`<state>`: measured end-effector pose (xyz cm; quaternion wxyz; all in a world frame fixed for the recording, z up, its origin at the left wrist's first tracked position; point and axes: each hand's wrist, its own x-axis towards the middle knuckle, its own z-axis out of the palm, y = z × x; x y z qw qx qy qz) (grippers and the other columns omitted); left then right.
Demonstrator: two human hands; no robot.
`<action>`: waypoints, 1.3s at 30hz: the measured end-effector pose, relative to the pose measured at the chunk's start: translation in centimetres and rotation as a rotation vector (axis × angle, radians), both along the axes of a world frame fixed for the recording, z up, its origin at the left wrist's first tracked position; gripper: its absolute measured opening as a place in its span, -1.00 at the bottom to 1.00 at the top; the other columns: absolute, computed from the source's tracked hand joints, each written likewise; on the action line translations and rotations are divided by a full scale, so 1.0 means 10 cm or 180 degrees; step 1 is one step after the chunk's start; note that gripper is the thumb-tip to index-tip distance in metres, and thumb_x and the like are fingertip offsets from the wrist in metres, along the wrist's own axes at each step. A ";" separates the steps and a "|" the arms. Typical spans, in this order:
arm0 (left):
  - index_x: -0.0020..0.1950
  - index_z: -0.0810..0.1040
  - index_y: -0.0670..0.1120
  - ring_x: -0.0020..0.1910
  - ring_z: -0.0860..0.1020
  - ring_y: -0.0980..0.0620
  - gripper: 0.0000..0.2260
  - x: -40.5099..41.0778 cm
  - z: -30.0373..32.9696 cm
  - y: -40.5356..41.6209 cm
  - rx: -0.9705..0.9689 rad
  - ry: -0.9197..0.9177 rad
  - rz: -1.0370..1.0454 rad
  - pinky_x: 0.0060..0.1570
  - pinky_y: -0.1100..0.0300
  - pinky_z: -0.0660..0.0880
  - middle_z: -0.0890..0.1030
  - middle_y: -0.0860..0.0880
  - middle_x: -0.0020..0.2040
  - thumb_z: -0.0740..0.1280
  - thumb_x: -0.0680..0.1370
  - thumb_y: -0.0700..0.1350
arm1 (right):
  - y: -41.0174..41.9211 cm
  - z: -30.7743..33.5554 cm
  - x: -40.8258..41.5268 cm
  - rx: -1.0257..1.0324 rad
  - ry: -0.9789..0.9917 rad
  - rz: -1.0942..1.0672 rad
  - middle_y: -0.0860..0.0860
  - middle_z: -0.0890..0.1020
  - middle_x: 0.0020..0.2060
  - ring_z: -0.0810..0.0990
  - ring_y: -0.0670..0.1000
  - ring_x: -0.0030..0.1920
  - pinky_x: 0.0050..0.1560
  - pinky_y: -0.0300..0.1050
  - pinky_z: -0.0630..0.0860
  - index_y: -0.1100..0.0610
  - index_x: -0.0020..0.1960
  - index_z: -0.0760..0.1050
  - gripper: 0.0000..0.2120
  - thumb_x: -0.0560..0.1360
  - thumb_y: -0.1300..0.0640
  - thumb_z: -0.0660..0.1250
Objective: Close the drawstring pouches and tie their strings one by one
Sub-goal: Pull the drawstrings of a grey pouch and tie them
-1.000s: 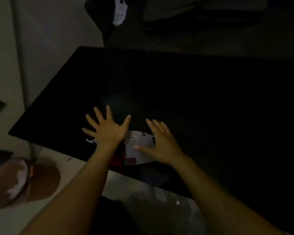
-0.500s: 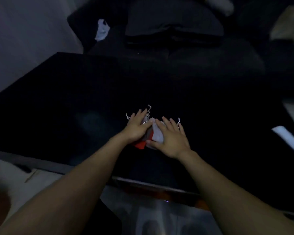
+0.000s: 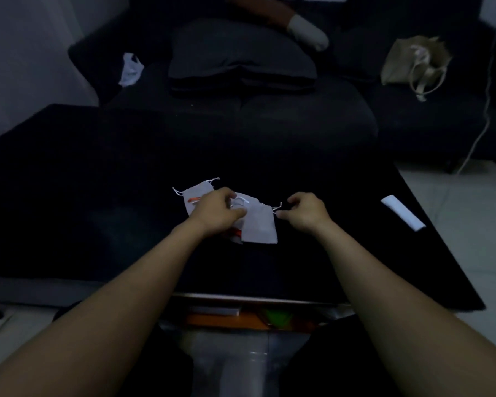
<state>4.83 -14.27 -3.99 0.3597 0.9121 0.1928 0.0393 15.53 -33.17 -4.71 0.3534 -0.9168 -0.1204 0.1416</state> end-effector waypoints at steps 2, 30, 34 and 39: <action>0.26 0.50 -0.04 -0.13 0.54 0.09 -0.61 0.06 -0.02 0.02 0.0071 0.0080 0.0027 -0.28 0.25 0.39 0.59 0.01 -0.01 0.43 0.49 0.07 | 0.06 -0.12 0.06 0.0246 0.0384 0.0078 0.08 0.60 0.16 0.62 0.06 0.03 -0.14 -0.13 0.55 0.10 0.40 0.42 -0.36 0.39 -0.03 0.54; -0.07 0.66 -0.18 -0.43 0.51 0.18 -0.80 0.65 0.16 0.21 -0.2744 -0.0845 0.0703 -0.39 0.36 0.49 0.55 -0.03 -0.32 0.32 0.61 -0.10 | 0.33 0.46 0.39 0.2342 0.0682 -0.0416 -0.01 0.75 -0.15 0.73 -0.04 -0.10 -0.13 -0.13 0.65 0.11 -0.04 0.69 -0.89 0.54 0.15 0.39; -0.14 0.66 -0.16 -0.46 0.51 0.18 -0.79 0.68 0.10 0.31 -0.2330 -0.1029 0.0827 -0.42 0.35 0.48 0.57 0.01 -0.39 0.34 0.60 -0.08 | 0.29 0.46 0.44 0.2271 0.0612 -0.0217 0.05 0.74 -0.19 0.73 -0.03 -0.17 -0.23 -0.24 0.63 0.17 -0.01 0.68 -0.85 0.57 0.22 0.32; -0.25 0.60 -0.16 -0.41 0.55 0.09 -0.70 0.64 0.12 0.42 -0.1511 -0.1403 0.0689 -0.42 0.27 0.48 0.59 -0.06 -0.36 0.34 0.60 -0.01 | 0.22 0.42 0.54 0.1811 0.0247 0.0099 0.20 0.66 -0.31 0.64 0.00 -0.39 -0.33 -0.21 0.63 0.29 -0.01 0.63 -0.85 0.59 0.24 0.31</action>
